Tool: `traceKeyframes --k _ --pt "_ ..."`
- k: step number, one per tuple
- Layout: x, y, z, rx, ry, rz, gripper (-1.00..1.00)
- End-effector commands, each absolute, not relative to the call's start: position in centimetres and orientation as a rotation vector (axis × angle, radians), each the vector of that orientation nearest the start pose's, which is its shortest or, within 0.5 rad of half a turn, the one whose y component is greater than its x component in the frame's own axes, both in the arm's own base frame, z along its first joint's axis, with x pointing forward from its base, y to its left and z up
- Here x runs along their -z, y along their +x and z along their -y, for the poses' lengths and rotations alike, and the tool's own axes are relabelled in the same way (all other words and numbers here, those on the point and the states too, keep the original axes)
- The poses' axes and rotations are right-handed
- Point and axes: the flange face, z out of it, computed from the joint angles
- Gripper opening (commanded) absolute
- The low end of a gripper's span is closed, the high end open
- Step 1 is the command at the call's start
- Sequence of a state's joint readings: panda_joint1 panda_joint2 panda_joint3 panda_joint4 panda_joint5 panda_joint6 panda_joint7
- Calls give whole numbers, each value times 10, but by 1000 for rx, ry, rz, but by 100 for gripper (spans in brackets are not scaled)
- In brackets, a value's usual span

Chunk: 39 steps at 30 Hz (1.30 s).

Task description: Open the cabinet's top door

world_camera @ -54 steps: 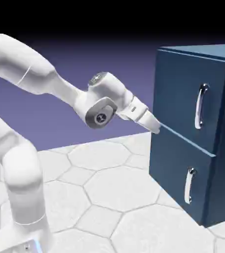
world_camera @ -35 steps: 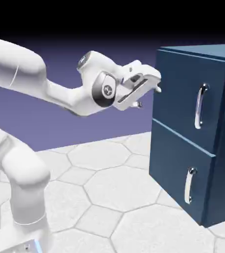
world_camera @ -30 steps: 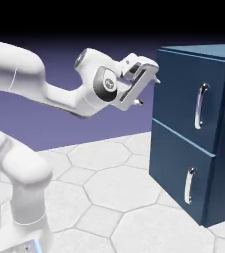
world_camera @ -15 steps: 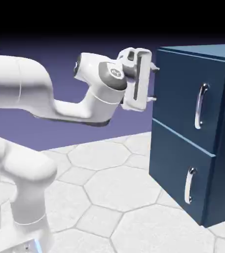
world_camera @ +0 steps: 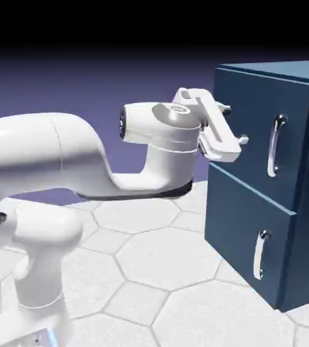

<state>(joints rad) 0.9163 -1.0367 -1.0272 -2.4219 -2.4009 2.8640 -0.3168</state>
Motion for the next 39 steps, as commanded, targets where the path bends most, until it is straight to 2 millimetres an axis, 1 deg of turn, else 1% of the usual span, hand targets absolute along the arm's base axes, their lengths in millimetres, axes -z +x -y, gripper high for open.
traceKeyframes --k 1,5,10,12,16,17,18,19,22,23,26,28,32,39 --pt "-536 397 92 -921 944 -1453 0" --pt "-516 411 105 -807 783 -1479 0" --pt "-485 429 120 -659 585 -1501 0" --pt "-484 430 120 -653 578 -1502 0" --pt "-484 472 119 -654 578 -1501 0" --pt "-484 480 118 -653 578 -1502 0" --pt "-484 480 118 -653 578 -1502 -100" --pt "-484 480 118 -653 578 -1502 -100" --pt "-484 458 108 -601 625 -1476 -100" --pt "-484 453 106 -591 634 -1470 -100" --pt "-484 451 106 -586 638 -1466 -100" --pt "-484 443 101 -567 657 -1458 -100" --pt "-484 412 84 -492 723 -1419 -100" --pt "-484 361 44 -354 840 -1340 -100"
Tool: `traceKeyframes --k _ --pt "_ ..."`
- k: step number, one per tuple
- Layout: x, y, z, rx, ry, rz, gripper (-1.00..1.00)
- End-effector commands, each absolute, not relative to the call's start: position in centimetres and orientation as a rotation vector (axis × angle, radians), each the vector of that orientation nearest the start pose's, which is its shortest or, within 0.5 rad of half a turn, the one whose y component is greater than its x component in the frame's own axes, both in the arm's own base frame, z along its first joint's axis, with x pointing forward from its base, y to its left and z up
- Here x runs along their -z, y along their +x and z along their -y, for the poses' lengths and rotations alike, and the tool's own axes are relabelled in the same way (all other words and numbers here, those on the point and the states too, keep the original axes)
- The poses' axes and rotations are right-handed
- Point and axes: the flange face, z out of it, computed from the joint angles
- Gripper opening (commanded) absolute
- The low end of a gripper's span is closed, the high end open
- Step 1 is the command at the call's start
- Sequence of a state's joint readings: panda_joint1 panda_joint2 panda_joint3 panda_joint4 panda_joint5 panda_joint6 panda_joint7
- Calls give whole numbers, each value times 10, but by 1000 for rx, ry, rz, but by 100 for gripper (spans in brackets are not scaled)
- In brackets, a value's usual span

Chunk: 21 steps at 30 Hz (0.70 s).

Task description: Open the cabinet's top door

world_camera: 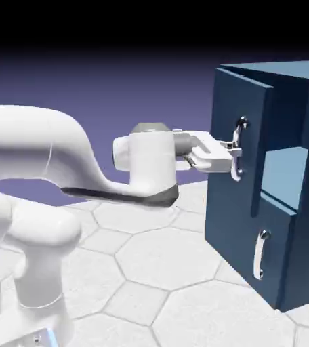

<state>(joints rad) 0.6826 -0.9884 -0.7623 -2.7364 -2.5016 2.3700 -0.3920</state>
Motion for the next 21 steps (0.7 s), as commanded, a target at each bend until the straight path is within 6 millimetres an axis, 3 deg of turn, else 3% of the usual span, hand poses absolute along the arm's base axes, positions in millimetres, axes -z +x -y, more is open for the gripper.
traceKeyframes --k 1,10,21 --pt "-484 355 38 -334 856 -1329 -100" --pt "-484 307 -19 -174 983 -1229 -100" --pt "-484 268 -94 8 1116 -1105 -100"
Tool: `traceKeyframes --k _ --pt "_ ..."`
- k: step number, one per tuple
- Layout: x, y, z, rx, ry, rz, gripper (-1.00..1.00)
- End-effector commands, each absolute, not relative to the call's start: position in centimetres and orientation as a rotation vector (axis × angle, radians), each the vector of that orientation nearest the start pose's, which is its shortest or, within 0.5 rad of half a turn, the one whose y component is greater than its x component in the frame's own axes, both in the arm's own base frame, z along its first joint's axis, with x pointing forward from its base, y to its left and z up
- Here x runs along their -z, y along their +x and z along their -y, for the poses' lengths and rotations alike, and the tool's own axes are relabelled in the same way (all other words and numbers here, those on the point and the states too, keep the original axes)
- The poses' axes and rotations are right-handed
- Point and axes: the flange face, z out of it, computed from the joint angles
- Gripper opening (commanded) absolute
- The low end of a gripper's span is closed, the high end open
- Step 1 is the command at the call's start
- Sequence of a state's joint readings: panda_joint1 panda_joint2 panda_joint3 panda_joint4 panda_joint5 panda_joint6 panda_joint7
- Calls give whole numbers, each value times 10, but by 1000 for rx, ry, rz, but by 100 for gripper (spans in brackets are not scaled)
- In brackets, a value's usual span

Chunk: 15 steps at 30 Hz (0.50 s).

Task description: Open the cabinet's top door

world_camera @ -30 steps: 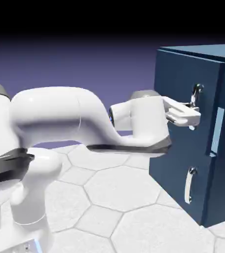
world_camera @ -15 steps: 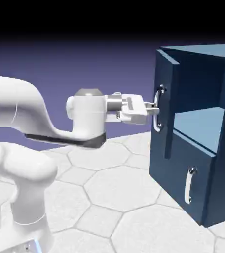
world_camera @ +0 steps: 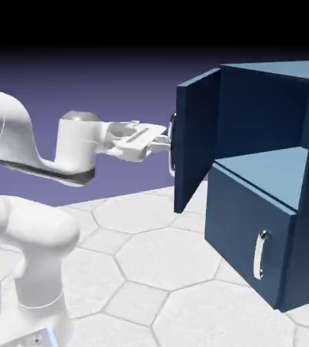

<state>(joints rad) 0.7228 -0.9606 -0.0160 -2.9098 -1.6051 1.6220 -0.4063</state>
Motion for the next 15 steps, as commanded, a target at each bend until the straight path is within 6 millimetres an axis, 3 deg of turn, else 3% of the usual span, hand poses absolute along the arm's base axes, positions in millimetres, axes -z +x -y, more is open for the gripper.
traceKeyframes --k 1,15 --pt "-484 265 -102 26 1129 -1092 -100" --pt "-484 244 -225 297 1306 -887 -100"
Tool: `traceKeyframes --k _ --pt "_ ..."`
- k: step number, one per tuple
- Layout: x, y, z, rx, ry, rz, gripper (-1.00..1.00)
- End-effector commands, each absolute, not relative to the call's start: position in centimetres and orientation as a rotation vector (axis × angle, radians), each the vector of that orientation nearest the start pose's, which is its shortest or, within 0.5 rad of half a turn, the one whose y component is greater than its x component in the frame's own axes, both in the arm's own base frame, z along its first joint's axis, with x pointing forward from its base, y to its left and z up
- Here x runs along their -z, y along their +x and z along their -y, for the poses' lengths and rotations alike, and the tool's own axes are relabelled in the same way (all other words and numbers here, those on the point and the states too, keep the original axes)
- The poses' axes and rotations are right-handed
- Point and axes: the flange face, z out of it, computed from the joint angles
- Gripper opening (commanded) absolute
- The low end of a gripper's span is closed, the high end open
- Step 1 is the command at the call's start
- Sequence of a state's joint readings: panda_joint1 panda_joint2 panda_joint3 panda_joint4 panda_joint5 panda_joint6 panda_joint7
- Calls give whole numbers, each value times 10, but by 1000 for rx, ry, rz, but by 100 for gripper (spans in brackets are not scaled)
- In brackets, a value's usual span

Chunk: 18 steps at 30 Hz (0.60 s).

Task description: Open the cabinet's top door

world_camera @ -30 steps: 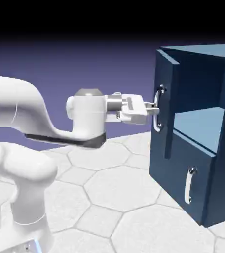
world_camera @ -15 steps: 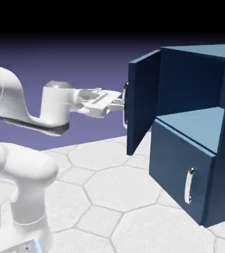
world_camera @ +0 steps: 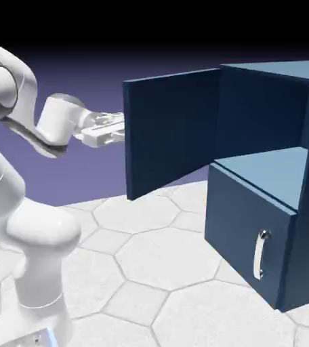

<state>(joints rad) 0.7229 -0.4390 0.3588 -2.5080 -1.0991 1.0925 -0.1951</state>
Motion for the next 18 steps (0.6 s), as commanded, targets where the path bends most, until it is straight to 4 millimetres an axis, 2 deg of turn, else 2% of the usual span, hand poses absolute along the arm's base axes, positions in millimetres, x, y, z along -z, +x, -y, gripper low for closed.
traceKeyframes --k 1,9,17,18 --pt "-484 244 -234 315 1317 -872 -100" --pt "-484 251 -298 454 1398 -755 -100" --pt "-484 267 -353 574 1462 -650 -100" --pt "-484 267 -353 574 1462 -650 100"
